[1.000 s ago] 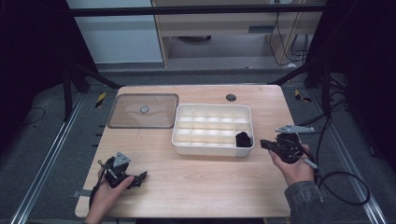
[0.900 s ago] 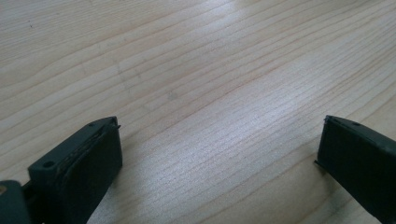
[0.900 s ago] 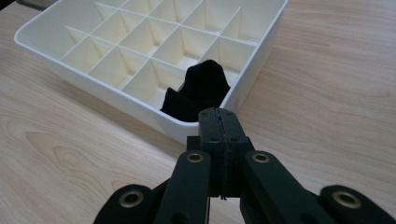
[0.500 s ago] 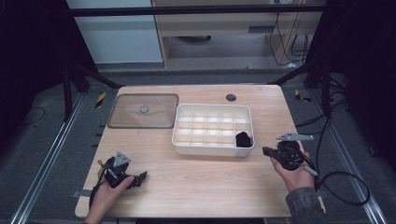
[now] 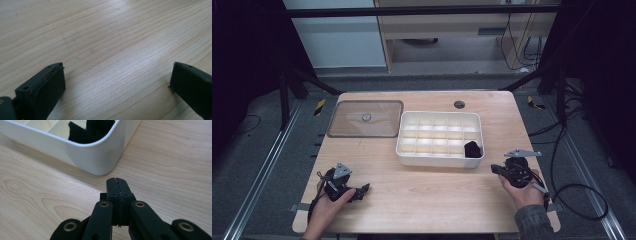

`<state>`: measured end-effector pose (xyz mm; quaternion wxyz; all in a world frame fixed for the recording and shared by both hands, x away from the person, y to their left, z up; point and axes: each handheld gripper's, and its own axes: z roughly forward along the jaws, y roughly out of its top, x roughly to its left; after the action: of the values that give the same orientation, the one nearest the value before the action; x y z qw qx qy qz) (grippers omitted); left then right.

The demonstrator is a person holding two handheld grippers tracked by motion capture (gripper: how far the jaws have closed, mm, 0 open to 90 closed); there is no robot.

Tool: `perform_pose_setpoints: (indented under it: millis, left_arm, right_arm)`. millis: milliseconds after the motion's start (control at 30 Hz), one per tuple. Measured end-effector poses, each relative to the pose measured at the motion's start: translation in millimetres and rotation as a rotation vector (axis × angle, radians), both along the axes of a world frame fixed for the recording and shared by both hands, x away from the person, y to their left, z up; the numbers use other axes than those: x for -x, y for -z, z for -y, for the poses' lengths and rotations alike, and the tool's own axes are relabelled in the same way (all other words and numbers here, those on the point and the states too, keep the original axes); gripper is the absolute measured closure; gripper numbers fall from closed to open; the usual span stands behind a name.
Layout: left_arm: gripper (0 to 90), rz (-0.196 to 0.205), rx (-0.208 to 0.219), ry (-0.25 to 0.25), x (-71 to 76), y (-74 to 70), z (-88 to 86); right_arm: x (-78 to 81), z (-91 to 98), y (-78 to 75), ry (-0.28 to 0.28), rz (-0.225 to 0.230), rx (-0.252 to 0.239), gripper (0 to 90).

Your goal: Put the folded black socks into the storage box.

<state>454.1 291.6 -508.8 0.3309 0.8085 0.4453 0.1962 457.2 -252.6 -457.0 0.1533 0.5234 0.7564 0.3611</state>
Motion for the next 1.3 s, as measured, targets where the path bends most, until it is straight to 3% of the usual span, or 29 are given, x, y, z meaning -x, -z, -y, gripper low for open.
perform_pose_setpoints:
  millis: [100, 533, 633, 733, 900, 1300]
  left_arm:
    - [0.0, 0.000, -0.001, -0.001, 0.0, 0.0, 0.1]
    - [0.0, 0.000, -0.001, -0.002, 0.0, -0.1, 0.2]
    - [0.0, 0.000, -0.001, -0.002, 0.1, 0.0, 0.2]
    - [0.0, 0.000, -0.002, -0.002, 0.0, -0.1, 0.2]
    - [0.0, 0.000, -0.001, -0.002, 0.0, 0.0, 0.2]
    - [0.0, 0.001, 0.001, -0.001, 0.0, 0.1, 0.2]
  right_arm:
    - [0.5, -0.4, 4.7, 0.000, -0.007, -0.003, 89.5]
    - [-2.7, -2.6, 24.6, 0.057, -0.016, 0.018, 33.6]
    - [-3.5, -2.7, 28.7, 0.074, -0.014, 0.033, 28.5]
    - [-4.4, -2.9, 36.8, 0.111, 0.002, 0.060, 16.8]
    - [-5.2, -3.9, 42.6, 0.140, 0.007, 0.078, 11.5]
    - [-8.3, -13.9, 49.3, 0.141, 0.026, 0.108, 8.5]
